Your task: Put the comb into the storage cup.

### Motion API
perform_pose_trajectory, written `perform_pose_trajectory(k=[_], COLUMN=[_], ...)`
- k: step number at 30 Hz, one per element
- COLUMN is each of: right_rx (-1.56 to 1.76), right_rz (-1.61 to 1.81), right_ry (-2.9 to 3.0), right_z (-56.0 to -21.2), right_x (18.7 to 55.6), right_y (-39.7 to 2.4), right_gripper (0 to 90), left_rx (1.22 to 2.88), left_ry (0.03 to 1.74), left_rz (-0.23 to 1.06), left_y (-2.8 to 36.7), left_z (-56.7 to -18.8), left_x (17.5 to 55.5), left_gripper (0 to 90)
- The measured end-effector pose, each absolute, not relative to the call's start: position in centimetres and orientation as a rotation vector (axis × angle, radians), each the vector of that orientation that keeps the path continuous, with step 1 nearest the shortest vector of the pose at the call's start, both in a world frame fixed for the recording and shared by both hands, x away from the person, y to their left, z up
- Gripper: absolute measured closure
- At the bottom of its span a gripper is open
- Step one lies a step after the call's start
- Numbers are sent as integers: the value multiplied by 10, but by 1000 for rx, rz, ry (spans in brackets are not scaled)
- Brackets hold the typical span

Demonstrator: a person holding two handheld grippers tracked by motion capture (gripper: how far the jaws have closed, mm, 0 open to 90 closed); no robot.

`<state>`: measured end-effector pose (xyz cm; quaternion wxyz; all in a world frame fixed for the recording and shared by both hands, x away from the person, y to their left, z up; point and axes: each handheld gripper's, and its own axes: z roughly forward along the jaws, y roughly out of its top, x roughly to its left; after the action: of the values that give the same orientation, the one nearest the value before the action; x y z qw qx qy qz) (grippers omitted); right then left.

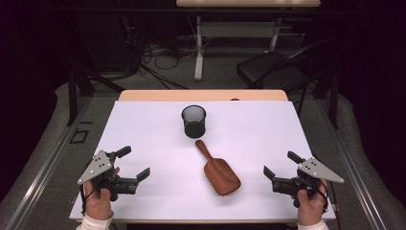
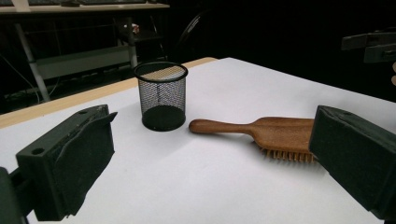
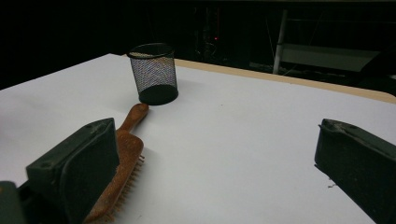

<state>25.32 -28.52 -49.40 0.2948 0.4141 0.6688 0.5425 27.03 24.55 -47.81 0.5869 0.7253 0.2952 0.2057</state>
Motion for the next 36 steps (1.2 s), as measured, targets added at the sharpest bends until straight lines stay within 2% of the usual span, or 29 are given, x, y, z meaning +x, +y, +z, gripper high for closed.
perform_pose_trajectory(k=[12,26,31,33,36], right_rx=[1111,1118,1127,1125,1123], right_rz=[1429,1405,1400,1410,1413], right_ry=[1795,1788,1796,1794,1804], right_z=[-500,-503,-504,-505,-506], right_x=[252,248,250,252,254], right_y=[-284,-285,-285,-285,-284], right_gripper=[0,0,0,0,0], left_rx=[1680,1762,1785,1799,1814], left_ry=[764,766,782,791,803], left_rz=[431,372,343,329,310], left_y=[243,222,208,199,191], left_z=[-483,-465,-462,-460,-458], left_x=[279,303,318,326,333], left_gripper=[2,16,78,164,178])
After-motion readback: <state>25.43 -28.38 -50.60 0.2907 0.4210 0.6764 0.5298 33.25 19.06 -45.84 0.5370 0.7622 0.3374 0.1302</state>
